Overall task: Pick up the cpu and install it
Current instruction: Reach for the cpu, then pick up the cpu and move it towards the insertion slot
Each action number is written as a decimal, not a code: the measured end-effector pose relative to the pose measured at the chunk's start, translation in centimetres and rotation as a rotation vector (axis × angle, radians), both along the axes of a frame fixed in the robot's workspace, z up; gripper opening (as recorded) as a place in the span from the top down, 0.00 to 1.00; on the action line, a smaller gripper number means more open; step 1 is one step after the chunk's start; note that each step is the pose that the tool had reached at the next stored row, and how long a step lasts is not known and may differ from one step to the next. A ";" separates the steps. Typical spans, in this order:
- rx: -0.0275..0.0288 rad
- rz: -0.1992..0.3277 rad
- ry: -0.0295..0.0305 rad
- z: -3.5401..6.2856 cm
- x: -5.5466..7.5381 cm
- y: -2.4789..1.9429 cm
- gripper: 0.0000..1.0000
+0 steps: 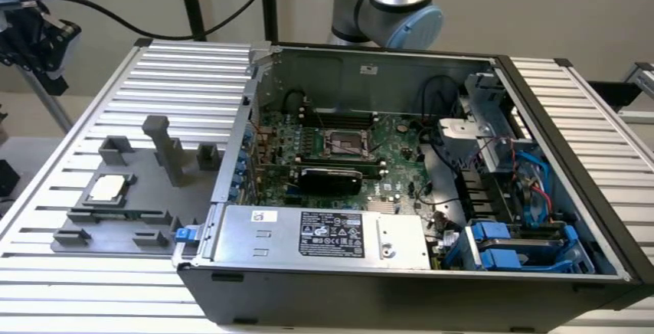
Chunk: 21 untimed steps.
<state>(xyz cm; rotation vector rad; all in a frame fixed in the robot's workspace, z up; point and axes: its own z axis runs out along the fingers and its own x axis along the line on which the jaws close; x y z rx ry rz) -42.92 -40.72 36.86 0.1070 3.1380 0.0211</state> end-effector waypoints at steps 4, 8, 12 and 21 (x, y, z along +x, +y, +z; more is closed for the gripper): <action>0.0000 0.000 0.0000 0.00 0.0 0.00 0.89; 0.0000 0.000 0.0000 0.00 0.0 0.00 0.89; 0.0000 0.000 0.0000 0.00 0.0 0.00 0.76; 0.0000 0.000 -0.0003 -0.13 0.0 0.00 0.41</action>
